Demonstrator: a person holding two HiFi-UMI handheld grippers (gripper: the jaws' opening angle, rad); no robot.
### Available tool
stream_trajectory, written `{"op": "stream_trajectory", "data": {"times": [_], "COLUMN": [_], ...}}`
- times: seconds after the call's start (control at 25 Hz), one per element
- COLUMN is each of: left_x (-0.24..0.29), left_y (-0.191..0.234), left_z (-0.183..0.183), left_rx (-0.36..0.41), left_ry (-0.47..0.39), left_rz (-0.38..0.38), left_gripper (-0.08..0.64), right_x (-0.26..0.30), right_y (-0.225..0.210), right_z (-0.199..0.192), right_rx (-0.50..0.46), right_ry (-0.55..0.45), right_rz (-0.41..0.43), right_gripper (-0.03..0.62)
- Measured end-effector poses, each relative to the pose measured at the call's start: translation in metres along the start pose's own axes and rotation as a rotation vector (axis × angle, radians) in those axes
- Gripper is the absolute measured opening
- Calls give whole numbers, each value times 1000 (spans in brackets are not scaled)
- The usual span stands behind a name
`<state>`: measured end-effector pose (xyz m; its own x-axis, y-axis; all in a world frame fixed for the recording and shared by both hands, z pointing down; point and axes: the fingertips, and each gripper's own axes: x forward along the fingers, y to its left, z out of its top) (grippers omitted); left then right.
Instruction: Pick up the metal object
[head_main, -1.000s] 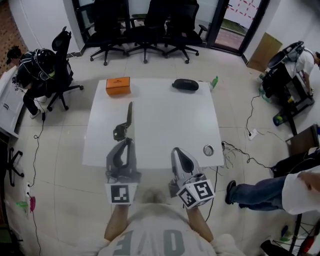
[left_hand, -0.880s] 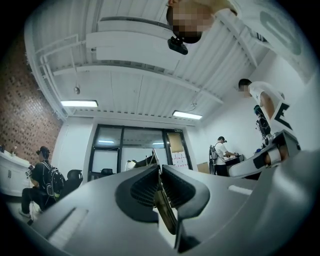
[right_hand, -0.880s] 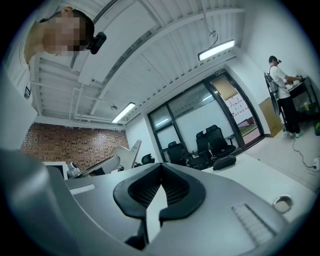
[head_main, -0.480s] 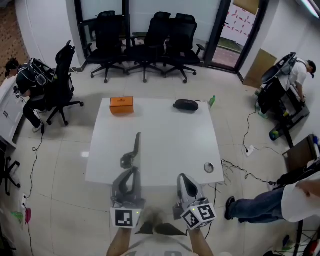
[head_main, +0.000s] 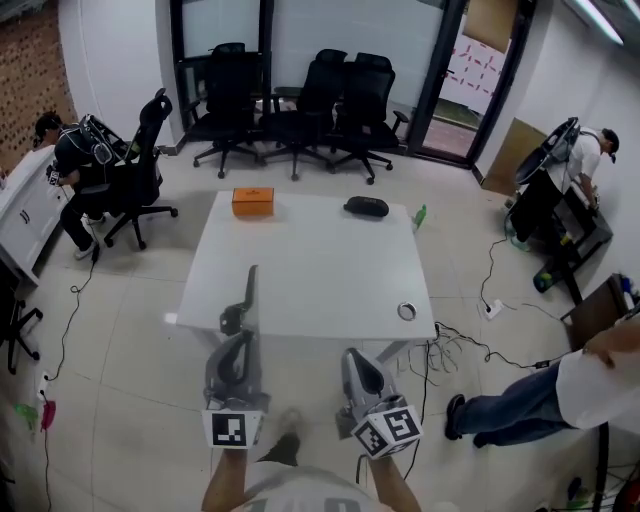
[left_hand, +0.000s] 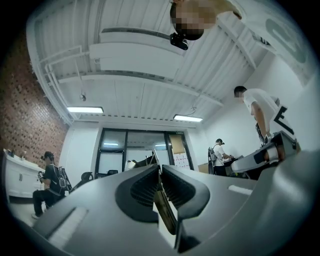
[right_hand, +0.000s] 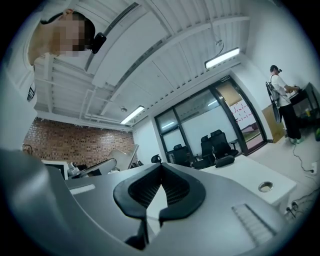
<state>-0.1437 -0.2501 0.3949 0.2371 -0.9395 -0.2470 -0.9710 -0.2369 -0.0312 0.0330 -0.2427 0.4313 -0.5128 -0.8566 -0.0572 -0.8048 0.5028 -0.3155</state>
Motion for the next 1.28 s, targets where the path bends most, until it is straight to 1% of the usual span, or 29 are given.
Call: {"op": "stream_trajectory", "data": {"times": [0.16, 0.36, 0.48, 0.56, 0.68, 0.76, 0.84, 0.92, 1.0, 1.12, 1.2, 1.28], "left_x": [-86, -190, -235, -259, -286, -293, -301, -317, -330, -343, -349, -348], "left_y": [-18, -44, -57, -62, -67, -72, -81, -90, -94, -89, -89, -92], "left_z": [24, 49, 70, 81, 94, 105, 113, 121, 126, 116, 109, 110], "left_rx": [47, 38, 24, 21, 13, 11, 15, 16, 13, 0, -21, -29], "left_ry": [-53, -14, -12, -11, -26, -51, -65, -59, -58, -41, -6, 21], "left_rz": [31, 63, 81, 76, 54, 31, 0, -18, -27, -27, -34, -48], "left_gripper": [20, 20, 20, 20, 19, 20, 20, 20, 20, 20, 20, 20], "right_x": [-92, -195, -236, -256, -282, -293, -306, -320, -328, -336, -341, -341], "right_y": [33, 77, 94, 108, 135, 150, 160, 171, 184, 197, 202, 203], "right_z": [-17, -20, -12, -8, -2, 4, 6, 2, -3, -10, -17, -20], "right_rx": [11, 5, 14, 24, -10, -46, -69, -69, -66, -64, -85, -70], "right_ry": [-22, -15, -28, -37, -58, -81, -79, -58, -56, -48, -26, -22], "right_rz": [-8, -17, -30, -35, -37, -40, -52, -56, -39, -48, -59, -69], "right_gripper": [11, 11, 11, 11, 11, 11, 11, 9, 11, 11, 9, 9]}}
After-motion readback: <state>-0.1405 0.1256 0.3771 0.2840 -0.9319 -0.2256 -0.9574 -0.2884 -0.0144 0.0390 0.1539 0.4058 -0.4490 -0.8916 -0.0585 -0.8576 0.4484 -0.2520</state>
